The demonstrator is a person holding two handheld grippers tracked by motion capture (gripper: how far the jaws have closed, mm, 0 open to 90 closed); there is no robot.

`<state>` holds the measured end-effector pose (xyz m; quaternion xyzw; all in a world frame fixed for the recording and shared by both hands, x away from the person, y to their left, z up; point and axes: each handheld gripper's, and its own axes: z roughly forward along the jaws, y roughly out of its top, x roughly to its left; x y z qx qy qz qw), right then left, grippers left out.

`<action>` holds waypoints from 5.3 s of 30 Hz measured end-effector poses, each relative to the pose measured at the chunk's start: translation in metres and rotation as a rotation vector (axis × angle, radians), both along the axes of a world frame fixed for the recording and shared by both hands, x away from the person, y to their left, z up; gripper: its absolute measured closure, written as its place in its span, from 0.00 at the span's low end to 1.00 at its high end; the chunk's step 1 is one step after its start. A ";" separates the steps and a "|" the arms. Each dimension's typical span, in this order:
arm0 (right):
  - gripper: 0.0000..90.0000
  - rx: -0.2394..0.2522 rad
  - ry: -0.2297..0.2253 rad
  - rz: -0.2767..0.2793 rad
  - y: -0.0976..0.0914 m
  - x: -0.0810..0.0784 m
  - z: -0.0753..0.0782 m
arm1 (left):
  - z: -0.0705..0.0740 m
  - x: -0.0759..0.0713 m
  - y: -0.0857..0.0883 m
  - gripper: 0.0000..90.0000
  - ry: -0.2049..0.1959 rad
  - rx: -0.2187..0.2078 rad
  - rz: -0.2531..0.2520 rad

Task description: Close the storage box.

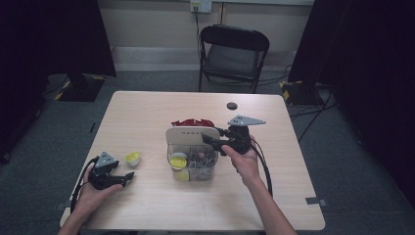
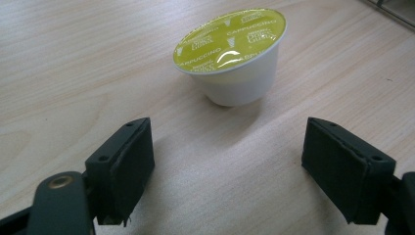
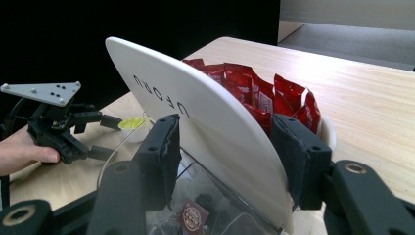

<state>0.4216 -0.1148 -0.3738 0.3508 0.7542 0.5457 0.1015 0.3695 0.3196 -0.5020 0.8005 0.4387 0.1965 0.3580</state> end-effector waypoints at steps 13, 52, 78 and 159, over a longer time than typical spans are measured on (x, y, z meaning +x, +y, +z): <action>0.47 -0.015 -0.008 0.027 0.001 -0.007 0.001 | 0.000 0.000 0.000 0.21 0.000 0.001 0.000; 0.24 -0.043 0.009 -0.006 -0.005 -0.040 -0.006 | 0.000 0.000 0.000 0.21 0.000 -0.002 0.000; 0.20 -0.097 0.099 -0.013 -0.004 -0.054 -0.053 | 0.000 0.000 0.000 0.21 0.001 0.001 -0.001; 0.09 -0.406 0.171 -0.479 -0.124 -0.021 -0.126 | 0.000 0.000 0.000 0.21 0.001 -0.002 0.000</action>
